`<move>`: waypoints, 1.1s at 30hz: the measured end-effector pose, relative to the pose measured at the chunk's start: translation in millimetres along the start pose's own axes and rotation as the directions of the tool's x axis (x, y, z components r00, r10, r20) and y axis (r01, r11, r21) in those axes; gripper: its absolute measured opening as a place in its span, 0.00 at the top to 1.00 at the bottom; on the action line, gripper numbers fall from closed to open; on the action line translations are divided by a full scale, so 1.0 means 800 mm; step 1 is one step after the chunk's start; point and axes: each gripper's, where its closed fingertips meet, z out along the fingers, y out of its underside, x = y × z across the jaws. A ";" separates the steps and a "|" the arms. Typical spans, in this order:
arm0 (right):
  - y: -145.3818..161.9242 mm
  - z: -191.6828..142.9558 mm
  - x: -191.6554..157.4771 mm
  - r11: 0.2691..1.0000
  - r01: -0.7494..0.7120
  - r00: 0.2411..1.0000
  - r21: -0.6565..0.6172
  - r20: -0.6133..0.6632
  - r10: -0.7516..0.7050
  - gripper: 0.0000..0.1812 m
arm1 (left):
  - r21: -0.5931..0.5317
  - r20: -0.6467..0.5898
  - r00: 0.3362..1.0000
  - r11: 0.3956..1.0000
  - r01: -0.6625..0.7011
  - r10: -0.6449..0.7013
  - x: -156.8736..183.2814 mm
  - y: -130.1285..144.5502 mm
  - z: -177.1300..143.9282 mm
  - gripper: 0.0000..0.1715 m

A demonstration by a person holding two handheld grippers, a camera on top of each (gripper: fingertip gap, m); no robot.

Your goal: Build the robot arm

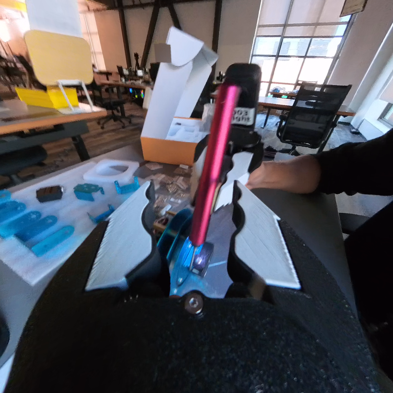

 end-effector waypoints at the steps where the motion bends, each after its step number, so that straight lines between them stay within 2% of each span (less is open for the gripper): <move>1: 0.000 0.000 0.000 1.000 -0.016 1.000 0.004 0.007 0.016 0.90 | -0.022 0.006 0.999 0.999 0.037 -0.037 -0.013 0.009 -0.009 0.56; 3: -0.001 0.000 0.002 0.999 -0.036 0.999 0.016 0.005 0.036 0.90 | -0.109 -0.034 0.992 0.987 0.115 -0.119 -0.023 0.039 -0.024 0.56; 6: -0.005 -0.004 0.002 0.998 -0.049 0.999 0.031 0.013 0.048 0.90 | -0.215 0.006 0.993 0.969 0.119 -0.120 -0.038 0.078 -0.030 0.56; 11: -0.033 -0.028 -0.003 0.995 -0.039 0.999 0.096 0.023 0.037 0.89 | -0.299 0.014 0.994 0.948 0.106 -0.107 -0.044 0.109 -0.020 0.55; 14: -0.036 -0.046 -0.012 0.994 -0.043 0.999 0.098 0.016 0.042 0.89 | -0.273 -0.008 0.994 0.956 0.106 -0.113 -0.035 0.100 -0.017 0.55; 16: -0.029 -0.056 -0.017 0.995 -0.038 0.999 0.088 0.000 0.038 0.89 | -0.184 -0.025 0.997 0.981 0.066 -0.071 -0.021 0.074 -0.014 0.57; 18: -0.022 -0.065 -0.019 0.994 -0.067 0.998 0.084 -0.013 0.068 0.89 | -0.105 -0.089 0.996 0.994 0.020 -0.029 0.011 0.052 -0.010 0.59; 20: -0.018 -0.073 -0.020 0.992 -0.087 0.996 0.090 -0.025 0.090 0.89 | -0.088 -0.073 0.996 0.994 -0.062 0.056 0.036 0.043 0.000 0.61; 23: -0.014 -0.080 -0.027 0.987 -0.124 0.992 0.101 -0.022 0.127 0.89 | -0.190 0.069 0.960 0.948 -0.255 0.272 0.057 0.046 0.027 0.61; 26: -0.011 -0.083 -0.039 0.982 -0.156 0.988 0.105 0.000 0.157 0.89 | -0.358 0.222 0.809 0.818 -0.451 0.544 0.058 0.047 0.053 0.67; 27: -0.010 -0.084 -0.045 0.979 -0.175 0.985 0.108 0.012 0.175 0.89 | -0.388 0.273 0.743 0.777 -0.496 0.611 0.056 0.041 0.058 0.77; 28: -0.009 -0.086 -0.046 0.977 -0.186 0.982 0.109 0.001 0.187 0.89 | -0.415 0.259 0.722 0.748 -0.517 0.642 0.062 0.043 0.064 0.88; 30: -0.001 -0.095 -0.052 0.977 -0.192 0.981 0.096 -0.009 0.194 0.88 | -0.436 0.245 0.727 0.742 -0.508 0.642 0.073 0.051 0.072 0.88; 33: 0.020 -0.127 -0.061 0.976 -0.203 0.978 0.076 -0.031 0.206 0.85 | -0.478 0.110 0.813 0.748 -0.461 0.571 0.102 0.085 0.081 0.88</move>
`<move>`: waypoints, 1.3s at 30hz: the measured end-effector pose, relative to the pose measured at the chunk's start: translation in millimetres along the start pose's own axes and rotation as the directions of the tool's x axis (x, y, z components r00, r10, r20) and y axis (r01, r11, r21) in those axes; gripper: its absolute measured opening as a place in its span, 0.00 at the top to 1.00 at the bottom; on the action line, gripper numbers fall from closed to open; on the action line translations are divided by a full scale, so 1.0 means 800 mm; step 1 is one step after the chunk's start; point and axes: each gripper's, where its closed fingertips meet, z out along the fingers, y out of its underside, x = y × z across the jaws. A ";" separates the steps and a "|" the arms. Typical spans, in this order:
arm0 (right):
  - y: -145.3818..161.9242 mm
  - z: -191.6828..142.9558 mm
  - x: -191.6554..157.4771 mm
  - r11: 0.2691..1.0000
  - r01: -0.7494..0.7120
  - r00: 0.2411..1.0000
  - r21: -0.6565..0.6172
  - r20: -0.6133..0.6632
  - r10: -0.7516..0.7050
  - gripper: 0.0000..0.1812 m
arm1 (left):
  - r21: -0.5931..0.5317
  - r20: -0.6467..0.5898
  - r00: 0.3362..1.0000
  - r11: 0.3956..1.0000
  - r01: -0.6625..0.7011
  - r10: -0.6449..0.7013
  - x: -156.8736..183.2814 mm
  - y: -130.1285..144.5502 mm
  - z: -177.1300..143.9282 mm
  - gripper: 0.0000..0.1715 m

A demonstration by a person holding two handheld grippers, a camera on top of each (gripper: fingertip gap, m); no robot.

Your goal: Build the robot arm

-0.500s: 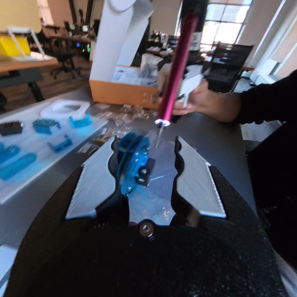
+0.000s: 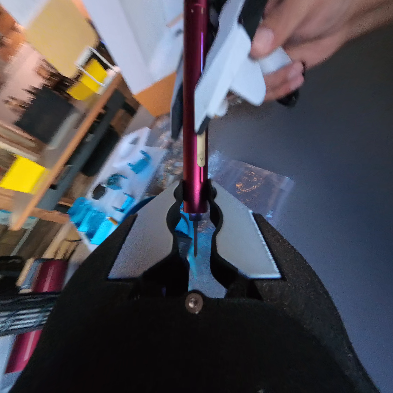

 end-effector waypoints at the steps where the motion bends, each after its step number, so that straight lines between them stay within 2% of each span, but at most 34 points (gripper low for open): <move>1: 0.007 -0.017 -0.001 1.000 0.003 1.000 -0.006 -0.009 -0.003 0.84 | -0.019 -0.059 0.998 1.000 0.019 -0.020 0.013 0.003 0.002 0.88; 3: 0.024 -0.054 0.005 0.997 0.056 0.995 -0.045 -0.074 -0.059 0.79 | -0.041 -0.182 0.982 0.998 0.053 -0.059 0.037 0.003 0.004 0.88; 5: 0.039 -0.098 0.021 0.980 0.150 0.963 -0.129 -0.206 -0.175 0.79 | -0.094 -0.272 0.959 0.994 0.062 -0.085 0.054 0.007 0.011 0.88; 7: 0.053 -0.129 0.017 0.948 0.214 0.930 -0.238 -0.249 -0.272 0.75 | -0.136 -0.346 0.933 0.989 0.052 -0.096 0.072 0.007 0.027 0.88; 9: 0.071 -0.141 0.000 0.898 0.275 0.899 -0.344 -0.238 -0.367 0.75 | -0.165 -0.397 0.912 0.985 0.043 -0.106 0.087 0.005 0.045 0.88; 12: 0.119 -0.143 -0.012 0.808 0.289 0.875 -0.513 -0.202 -0.441 0.73 | -0.160 -0.485 0.863 0.985 0.072 -0.141 0.108 -0.015 0.065 0.88; 16: 0.161 -0.147 -0.007 0.797 0.205 0.905 -0.568 -0.200 -0.375 0.70 | -0.177 -0.552 0.822 0.983 0.045 -0.138 0.134 -0.031 0.084 0.88; 20: 0.194 -0.165 0.006 0.728 0.221 0.888 -0.649 -0.176 -0.425 0.87 | -0.189 -0.587 0.795 0.980 0.052 -0.156 0.157 -0.043 0.104 0.88; 23: 0.210 -0.177 0.007 0.703 0.217 0.893 -0.677 -0.153 -0.422 0.88 | -0.186 -0.601 0.778 0.979 0.085 -0.182 0.171 -0.045 0.114 0.88; 26: 0.223 -0.189 0.008 0.694 0.158 0.926 -0.703 -0.139 -0.351 0.89 | -0.182 -0.551 0.807 0.974 0.135 -0.214 0.175 -0.039 0.130 0.86; 29: 0.229 -0.193 0.010 0.705 0.142 0.940 -0.695 -0.128 -0.316 0.89 | -0.129 -0.470 0.840 0.963 0.238 -0.271 0.156 -0.038 0.119 0.73; 31: 0.231 -0.195 0.010 0.705 0.113 0.952 -0.700 -0.127 -0.279 0.89 | -0.052 -0.430 0.842 0.940 0.337 -0.326 0.128 -0.037 0.081 0.69; 33: 0.232 -0.195 0.011 0.711 0.090 0.961 -0.697 -0.128 -0.247 0.89 | 0.025 -0.367 0.854 0.914 0.406 -0.369 0.086 -0.020 0.028 0.69; 36: 0.232 -0.196 0.013 0.725 0.030 0.974 -0.688 -0.142 -0.175 0.88 | 0.064 -0.269 0.831 0.852 0.520 -0.487 0.003 0.040 -0.048 0.67; 37: 0.227 -0.197 0.020 0.733 0.002 0.970 -0.680 -0.176 -0.166 0.83 | 0.038 -0.243 0.817 0.837 0.546 -0.523 -0.022 0.068 -0.063 0.63; 39: 0.191 -0.180 0.034 0.807 -0.018 0.960 -0.590 -0.235 -0.150 0.75 | -0.048 -0.140 0.834 0.845 0.533 -0.534 -0.068 0.130 -0.073 0.57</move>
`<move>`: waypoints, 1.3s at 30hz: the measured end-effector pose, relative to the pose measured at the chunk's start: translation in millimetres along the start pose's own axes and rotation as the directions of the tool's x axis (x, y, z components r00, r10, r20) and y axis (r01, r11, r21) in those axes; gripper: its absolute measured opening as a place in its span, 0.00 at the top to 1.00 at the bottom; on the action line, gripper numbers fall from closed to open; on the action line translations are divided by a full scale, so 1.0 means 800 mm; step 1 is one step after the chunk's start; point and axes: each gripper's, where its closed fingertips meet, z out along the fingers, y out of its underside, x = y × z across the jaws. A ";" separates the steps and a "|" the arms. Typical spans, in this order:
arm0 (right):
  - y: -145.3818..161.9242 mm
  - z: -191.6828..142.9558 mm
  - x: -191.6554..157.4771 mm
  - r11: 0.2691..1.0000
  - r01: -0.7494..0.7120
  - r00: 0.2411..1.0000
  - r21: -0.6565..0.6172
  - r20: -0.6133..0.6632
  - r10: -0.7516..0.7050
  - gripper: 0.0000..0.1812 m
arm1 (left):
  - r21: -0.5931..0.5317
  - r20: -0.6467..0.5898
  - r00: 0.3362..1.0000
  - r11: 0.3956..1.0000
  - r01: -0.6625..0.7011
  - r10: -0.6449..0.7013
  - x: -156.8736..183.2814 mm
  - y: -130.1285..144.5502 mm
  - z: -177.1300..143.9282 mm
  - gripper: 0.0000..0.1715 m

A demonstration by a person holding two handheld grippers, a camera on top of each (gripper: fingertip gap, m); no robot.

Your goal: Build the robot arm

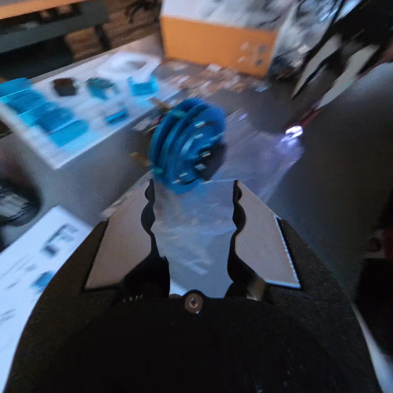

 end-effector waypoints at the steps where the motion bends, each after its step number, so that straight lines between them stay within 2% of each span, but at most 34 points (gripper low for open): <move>1: -0.032 0.003 0.008 0.996 -0.010 1.000 0.085 -0.019 0.012 0.73 | -0.039 0.031 0.999 0.999 -0.029 0.030 -0.028 0.011 0.000 0.56; 3: -0.098 0.026 0.019 0.975 0.016 0.999 0.223 -0.049 -0.005 0.68 | -0.074 -0.029 0.999 0.996 -0.042 0.040 -0.054 0.018 0.013 0.56; 5: -0.150 0.072 0.018 0.961 0.045 0.999 0.274 -0.017 -0.042 0.60 | -0.071 -0.180 0.984 0.997 -0.026 0.013 -0.052 0.014 0.034 0.57; 7: -0.192 0.112 0.026 0.946 0.074 0.997 0.316 -0.012 -0.074 0.62 | -0.085 -0.307 0.951 0.995 -0.055 0.026 -0.041 0.013 0.051 0.60; 9: -0.217 0.140 0.034 0.943 0.057 0.997 0.328 0.032 -0.071 0.62 | -0.093 -0.349 0.933 0.987 -0.128 0.088 -0.036 0.014 0.064 0.60; 11: -0.224 0.160 0.037 0.951 0.069 0.993 0.300 0.075 -0.095 0.64 | -0.072 -0.319 0.933 0.977 -0.199 0.167 -0.042 0.012 0.073 0.68; 13: -0.232 0.165 0.043 0.938 0.122 0.990 0.324 0.032 -0.140 0.68 | -0.073 -0.300 0.936 0.974 -0.214 0.183 -0.050 0.014 0.074 0.72; 14: -0.235 0.166 0.043 0.934 0.127 0.989 0.334 0.034 -0.146 0.70 | -0.081 -0.322 0.934 0.979 -0.189 0.154 -0.047 0.015 0.073 0.78; 15: -0.236 0.168 0.042 0.937 0.111 0.989 0.331 0.056 -0.136 0.74 | -0.079 -0.320 0.939 0.984 -0.162 0.129 -0.048 0.014 0.073 0.78; 16: -0.236 0.168 0.039 0.940 0.098 0.987 0.328 0.086 -0.133 0.82 | -0.078 -0.303 0.946 0.986 -0.145 0.115 -0.050 0.013 0.074 0.79; 19: -0.240 0.165 0.043 0.947 0.061 0.984 0.314 0.140 -0.110 0.84 | -0.128 -0.284 0.956 0.986 -0.110 0.070 -0.049 0.011 0.072 0.79; 22: -0.266 0.137 0.040 0.943 0.011 0.970 0.333 0.226 -0.091 0.83 | -0.134 -0.313 0.950 0.991 -0.027 -0.016 -0.043 -0.020 0.053 0.79; 25: -0.291 0.106 0.028 0.958 -0.134 0.918 0.253 0.397 0.024 0.83 | -0.192 -0.353 0.919 0.975 0.109 -0.172 -0.033 -0.059 0.025 0.79; 27: -0.300 0.092 0.018 0.951 -0.251 0.858 0.183 0.496 0.131 0.83 | -0.290 -0.377 0.864 0.929 0.231 -0.332 -0.023 -0.068 0.013 0.80; 28: -0.296 0.090 0.008 0.947 -0.305 0.811 0.105 0.550 0.201 0.83 | -0.348 -0.389 0.825 0.895 0.281 -0.410 -0.015 -0.066 0.008 0.79; 30: -0.285 0.095 -0.013 0.918 -0.397 0.710 -0.025 0.625 0.324 0.83 | -0.460 -0.390 0.742 0.814 0.356 -0.545 -0.002 -0.051 0.002 0.80; 34: -0.262 0.118 -0.045 0.806 -0.537 0.476 -0.248 0.700 0.532 0.83 | -0.614 -0.370 0.554 0.644 0.457 -0.746 0.011 -0.012 -0.001 0.80; 36: -0.254 0.131 -0.046 0.786 -0.550 0.455 -0.282 0.688 0.565 0.83 | -0.657 -0.351 0.514 0.597 0.460 -0.783 0.013 0.006 0.002 0.79; 39: -0.241 0.147 -0.044 0.766 -0.551 0.427 -0.332 0.676 0.600 0.83 | -0.694 -0.327 0.504 0.565 0.446 -0.799 0.012 0.024 0.010 0.79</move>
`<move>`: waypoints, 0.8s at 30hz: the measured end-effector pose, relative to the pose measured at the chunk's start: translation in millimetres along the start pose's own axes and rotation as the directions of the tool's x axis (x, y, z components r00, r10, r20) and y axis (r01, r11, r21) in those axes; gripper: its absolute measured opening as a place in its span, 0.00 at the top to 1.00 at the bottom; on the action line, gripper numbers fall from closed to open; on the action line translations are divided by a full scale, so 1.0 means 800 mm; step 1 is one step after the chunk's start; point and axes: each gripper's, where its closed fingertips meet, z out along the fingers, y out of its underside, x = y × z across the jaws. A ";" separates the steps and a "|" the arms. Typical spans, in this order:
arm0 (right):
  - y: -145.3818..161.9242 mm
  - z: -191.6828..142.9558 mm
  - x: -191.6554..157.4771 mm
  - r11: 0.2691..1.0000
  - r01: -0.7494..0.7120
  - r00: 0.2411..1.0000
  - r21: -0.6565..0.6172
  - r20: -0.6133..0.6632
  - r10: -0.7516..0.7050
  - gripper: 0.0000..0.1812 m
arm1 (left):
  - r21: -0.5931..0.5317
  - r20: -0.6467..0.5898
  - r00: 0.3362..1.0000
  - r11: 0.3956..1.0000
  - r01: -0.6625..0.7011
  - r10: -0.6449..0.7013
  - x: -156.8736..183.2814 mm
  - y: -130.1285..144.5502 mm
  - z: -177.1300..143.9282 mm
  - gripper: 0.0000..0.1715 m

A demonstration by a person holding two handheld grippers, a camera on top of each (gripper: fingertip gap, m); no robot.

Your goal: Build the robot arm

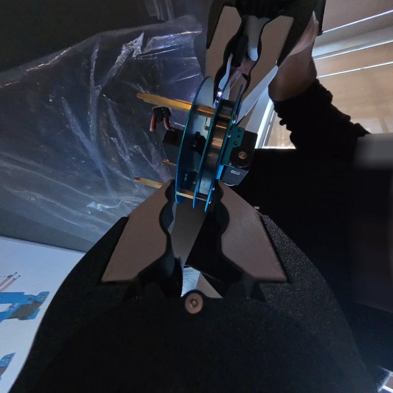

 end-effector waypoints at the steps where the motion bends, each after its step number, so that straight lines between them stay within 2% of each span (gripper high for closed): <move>1: 0.003 0.001 0.003 1.000 -0.019 1.000 -0.013 0.017 0.019 0.83 | -0.001 -0.005 1.000 1.000 0.010 -0.010 -0.003 -0.002 0.001 0.79; 7: -0.008 -0.005 0.019 0.993 -0.106 0.991 0.047 0.088 0.102 0.82 | 0.031 -0.006 1.000 0.999 0.029 -0.029 -0.025 -0.026 -0.004 0.77; 13: -0.012 -0.012 0.029 0.993 -0.091 0.992 0.078 0.091 0.084 0.80 | 0.078 -0.008 1.000 0.997 -0.007 0.008 -0.040 -0.041 -0.004 0.75; 15: -0.006 -0.021 0.026 0.995 -0.045 0.997 0.086 0.063 0.040 0.80 | 0.104 -0.001 0.999 0.994 -0.033 0.033 -0.040 -0.043 -0.005 0.74; 18: -0.007 -0.056 0.008 0.982 0.059 0.998 0.181 0.005 -0.061 0.80 | 0.228 0.110 0.989 0.966 -0.119 0.096 -0.050 -0.058 -0.021 0.67; 19: -0.006 -0.070 0.001 0.969 0.116 0.993 0.220 -0.035 -0.111 0.79 | 0.287 0.140 0.983 0.945 -0.154 0.117 -0.047 -0.063 -0.033 0.62; 21: 0.006 -0.092 -0.001 0.928 0.281 0.949 0.244 -0.216 -0.230 0.79 | 0.434 0.243 0.956 0.864 -0.257 0.162 -0.034 -0.066 -0.064 0.61; 22: 0.017 -0.099 0.003 0.900 0.377 0.898 0.217 -0.325 -0.298 0.80 | 0.511 0.298 0.937 0.799 -0.316 0.180 -0.021 -0.061 -0.079 0.61; 24: 0.034 -0.113 0.013 0.816 0.558 0.742 0.152 -0.532 -0.408 0.81 | 0.642 0.385 0.902 0.646 -0.413 0.195 0.017 -0.031 -0.094 0.64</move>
